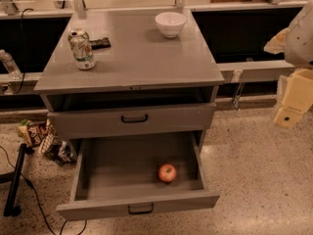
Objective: Pick apple from middle drawer and place on counter
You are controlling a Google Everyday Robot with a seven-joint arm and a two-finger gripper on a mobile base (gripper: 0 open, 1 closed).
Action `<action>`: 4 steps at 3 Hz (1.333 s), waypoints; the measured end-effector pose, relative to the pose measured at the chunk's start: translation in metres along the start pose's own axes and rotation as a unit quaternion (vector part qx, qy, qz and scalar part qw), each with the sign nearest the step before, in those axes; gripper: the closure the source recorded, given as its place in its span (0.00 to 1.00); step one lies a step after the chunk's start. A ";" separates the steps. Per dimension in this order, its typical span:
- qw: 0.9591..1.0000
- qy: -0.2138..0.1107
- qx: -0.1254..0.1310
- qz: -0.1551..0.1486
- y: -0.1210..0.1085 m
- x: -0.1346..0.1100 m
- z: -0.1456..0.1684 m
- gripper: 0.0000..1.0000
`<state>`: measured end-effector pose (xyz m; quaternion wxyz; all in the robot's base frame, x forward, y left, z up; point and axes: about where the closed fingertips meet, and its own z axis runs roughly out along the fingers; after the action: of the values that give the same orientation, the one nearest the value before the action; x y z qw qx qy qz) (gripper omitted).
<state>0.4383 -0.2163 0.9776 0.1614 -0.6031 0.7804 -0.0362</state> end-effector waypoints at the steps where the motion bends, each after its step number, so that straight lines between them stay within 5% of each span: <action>1: 1.000 0.000 0.000 0.000 0.000 0.000 0.000 0.00; 3: 0.999 -0.032 -0.013 0.023 0.011 -0.004 0.024 0.00; 4: 0.995 -0.079 -0.042 0.053 0.036 0.003 0.090 0.00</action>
Offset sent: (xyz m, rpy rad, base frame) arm -0.0001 0.0001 -0.0046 0.0323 0.0069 -0.0071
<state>0.4311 -0.1968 0.8831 0.1988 -0.5682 0.7967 0.0536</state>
